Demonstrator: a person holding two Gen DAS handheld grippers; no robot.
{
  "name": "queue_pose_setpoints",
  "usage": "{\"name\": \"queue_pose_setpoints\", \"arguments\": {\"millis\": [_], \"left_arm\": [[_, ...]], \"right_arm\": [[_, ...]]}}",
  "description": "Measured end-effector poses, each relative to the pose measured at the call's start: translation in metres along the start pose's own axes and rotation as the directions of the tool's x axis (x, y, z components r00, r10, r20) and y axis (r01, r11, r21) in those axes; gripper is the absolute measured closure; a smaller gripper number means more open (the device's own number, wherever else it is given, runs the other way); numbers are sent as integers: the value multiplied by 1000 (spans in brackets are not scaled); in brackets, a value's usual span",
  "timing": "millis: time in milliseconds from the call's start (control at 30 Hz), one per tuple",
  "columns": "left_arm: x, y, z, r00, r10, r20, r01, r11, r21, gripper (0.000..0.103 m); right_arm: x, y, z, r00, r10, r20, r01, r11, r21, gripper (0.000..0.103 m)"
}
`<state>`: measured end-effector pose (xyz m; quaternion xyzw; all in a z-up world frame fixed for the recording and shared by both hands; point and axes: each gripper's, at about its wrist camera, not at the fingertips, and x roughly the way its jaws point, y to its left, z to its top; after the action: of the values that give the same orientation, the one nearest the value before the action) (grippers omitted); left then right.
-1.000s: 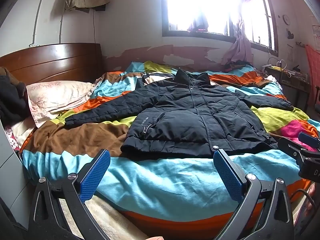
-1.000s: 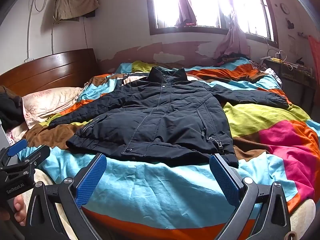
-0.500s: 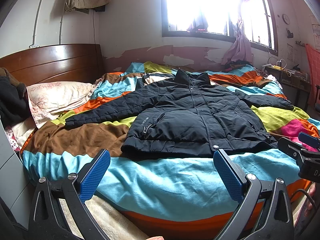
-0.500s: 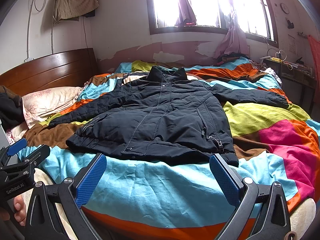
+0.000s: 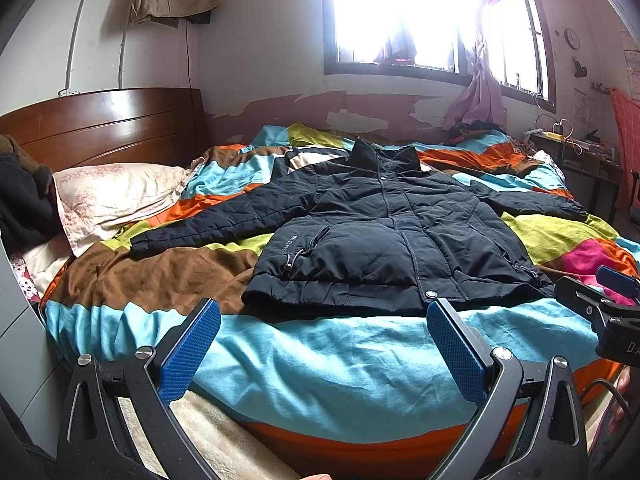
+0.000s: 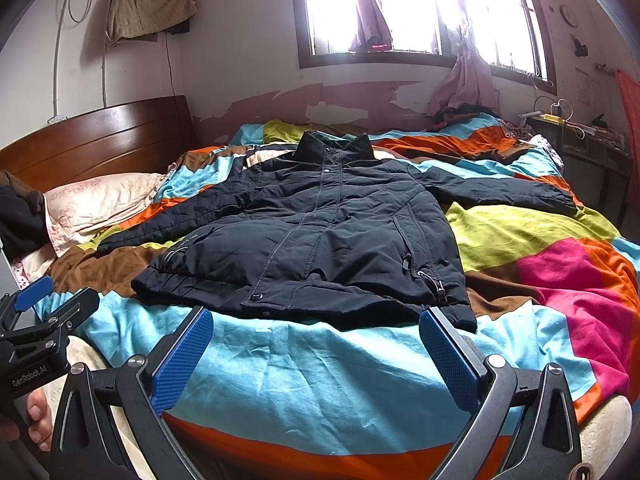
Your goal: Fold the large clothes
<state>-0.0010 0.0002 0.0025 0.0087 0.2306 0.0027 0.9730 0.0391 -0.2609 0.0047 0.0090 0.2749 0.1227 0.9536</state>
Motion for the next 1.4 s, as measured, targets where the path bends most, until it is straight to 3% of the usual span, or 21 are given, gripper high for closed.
{"name": "queue_pose_setpoints", "arguments": {"millis": [1400], "left_arm": [[-2, -2, 2, 1000, -11, 8, 11, 1000, 6, 2]], "right_arm": [[-2, -2, -2, 1000, -1, -1, 1, 1000, 2, 0]]}}
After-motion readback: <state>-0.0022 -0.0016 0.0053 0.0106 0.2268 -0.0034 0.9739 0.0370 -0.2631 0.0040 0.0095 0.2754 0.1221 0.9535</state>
